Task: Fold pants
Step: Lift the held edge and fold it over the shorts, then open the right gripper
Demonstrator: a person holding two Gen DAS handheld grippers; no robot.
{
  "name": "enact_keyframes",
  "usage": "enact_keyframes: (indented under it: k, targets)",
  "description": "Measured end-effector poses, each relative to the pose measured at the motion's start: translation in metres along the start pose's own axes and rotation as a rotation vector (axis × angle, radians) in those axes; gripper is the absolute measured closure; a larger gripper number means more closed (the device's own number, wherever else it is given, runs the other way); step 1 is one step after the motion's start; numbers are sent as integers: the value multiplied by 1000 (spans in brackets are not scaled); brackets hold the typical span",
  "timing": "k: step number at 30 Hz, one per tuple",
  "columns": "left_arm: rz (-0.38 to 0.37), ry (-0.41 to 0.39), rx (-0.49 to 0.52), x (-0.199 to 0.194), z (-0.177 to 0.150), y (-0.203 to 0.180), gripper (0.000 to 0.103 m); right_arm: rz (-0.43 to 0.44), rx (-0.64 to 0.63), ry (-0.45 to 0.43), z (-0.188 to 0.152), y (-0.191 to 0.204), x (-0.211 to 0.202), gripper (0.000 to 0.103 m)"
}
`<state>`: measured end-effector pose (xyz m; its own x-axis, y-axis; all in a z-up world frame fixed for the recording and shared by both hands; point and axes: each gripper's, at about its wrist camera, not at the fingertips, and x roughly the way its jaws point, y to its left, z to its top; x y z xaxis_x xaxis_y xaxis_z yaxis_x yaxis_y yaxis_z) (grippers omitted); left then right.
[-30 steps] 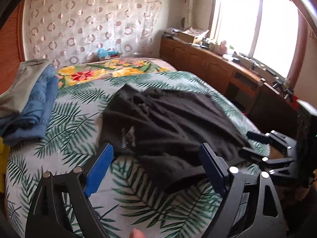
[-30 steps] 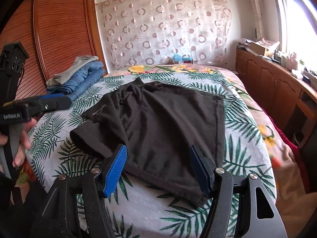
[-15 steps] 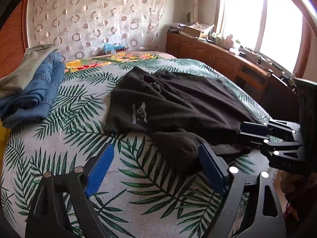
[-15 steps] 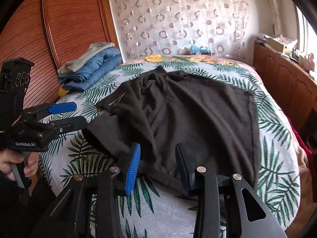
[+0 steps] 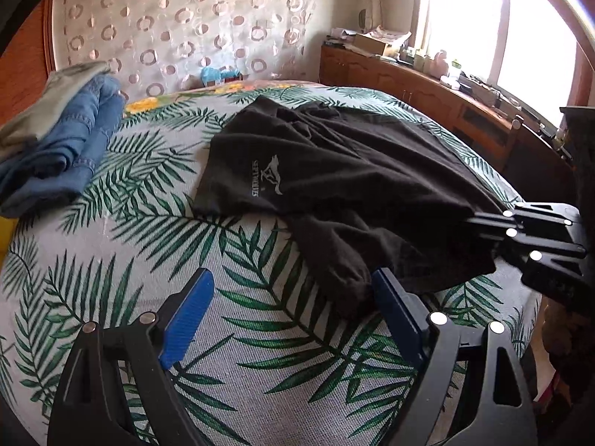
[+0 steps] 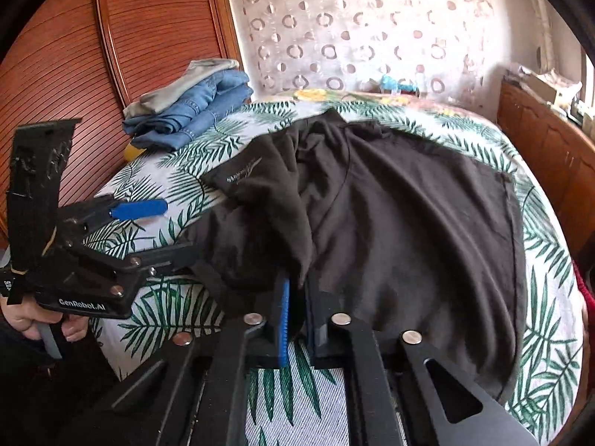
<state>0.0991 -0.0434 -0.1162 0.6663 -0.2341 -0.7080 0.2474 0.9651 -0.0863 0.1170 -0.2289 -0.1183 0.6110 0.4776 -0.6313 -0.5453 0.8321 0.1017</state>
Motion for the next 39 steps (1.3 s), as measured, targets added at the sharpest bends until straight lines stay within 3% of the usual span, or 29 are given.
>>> enact_keyframes:
  k: [6,22,30,39]
  targets:
    - [-46,1,12,-5,2,-3,15,-38,-27,-77,4,4,-21,102]
    - [-66,-98,25,-27,28,-19,15,-197,-99,-212,-7,12,-81,102]
    - [-41,-107,47,-17,39,-29,15,-255,-90,-223,-24,13,-95,102]
    - [-18,-82,35,-8,34,-25,15,-205,21,-149,-36,7,-70,101]
